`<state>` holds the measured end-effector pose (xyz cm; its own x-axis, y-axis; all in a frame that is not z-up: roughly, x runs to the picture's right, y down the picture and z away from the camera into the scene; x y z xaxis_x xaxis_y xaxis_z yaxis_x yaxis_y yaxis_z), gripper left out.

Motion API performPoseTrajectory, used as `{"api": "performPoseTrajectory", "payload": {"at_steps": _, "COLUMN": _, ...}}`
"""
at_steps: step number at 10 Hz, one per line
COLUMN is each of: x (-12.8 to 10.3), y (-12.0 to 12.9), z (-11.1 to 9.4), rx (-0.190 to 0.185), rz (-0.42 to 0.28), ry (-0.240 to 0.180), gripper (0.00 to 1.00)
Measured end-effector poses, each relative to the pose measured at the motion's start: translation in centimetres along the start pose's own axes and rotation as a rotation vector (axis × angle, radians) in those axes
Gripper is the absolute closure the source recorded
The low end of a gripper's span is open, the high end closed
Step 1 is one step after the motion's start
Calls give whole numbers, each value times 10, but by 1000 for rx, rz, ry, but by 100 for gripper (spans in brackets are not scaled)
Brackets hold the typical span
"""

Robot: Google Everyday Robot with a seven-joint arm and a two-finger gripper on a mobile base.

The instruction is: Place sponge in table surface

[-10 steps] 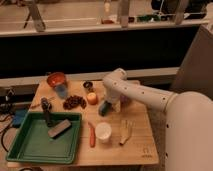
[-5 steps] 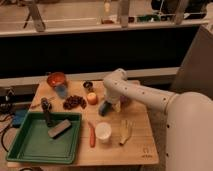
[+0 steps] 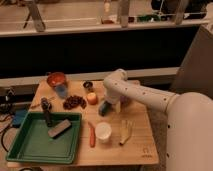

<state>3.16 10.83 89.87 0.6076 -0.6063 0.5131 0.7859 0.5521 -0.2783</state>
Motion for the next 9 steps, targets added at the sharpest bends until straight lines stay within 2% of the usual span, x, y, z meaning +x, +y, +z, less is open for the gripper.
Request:
{"api": "performPoseTrajectory", "payload": {"at_steps": 1, "x": 0, "y": 1, "z": 1, "rx": -2, "rz": -3, "ry": 2, "gripper": 21}}
{"api": "performPoseTrajectory", "payload": {"at_steps": 2, "x": -1, "y": 0, "z": 1, "rx": -4, "rz": -8, "ry": 4, "gripper": 27}}
{"api": "performPoseTrajectory", "payload": {"at_steps": 7, "x": -3, "y": 0, "z": 2, "rx": -14, "rz": -22, "ry": 19, "gripper": 78}}
{"api": "performPoseTrajectory", "payload": {"at_steps": 8, "x": -3, "y": 0, "z": 3, "rx": -19, "rz": -21, "ry": 21, "gripper": 83}}
{"api": "performPoseTrajectory", "payload": {"at_steps": 9, "x": -3, "y": -1, "z": 3, "rx": -23, "rz": -18, "ry": 23, "gripper": 83}}
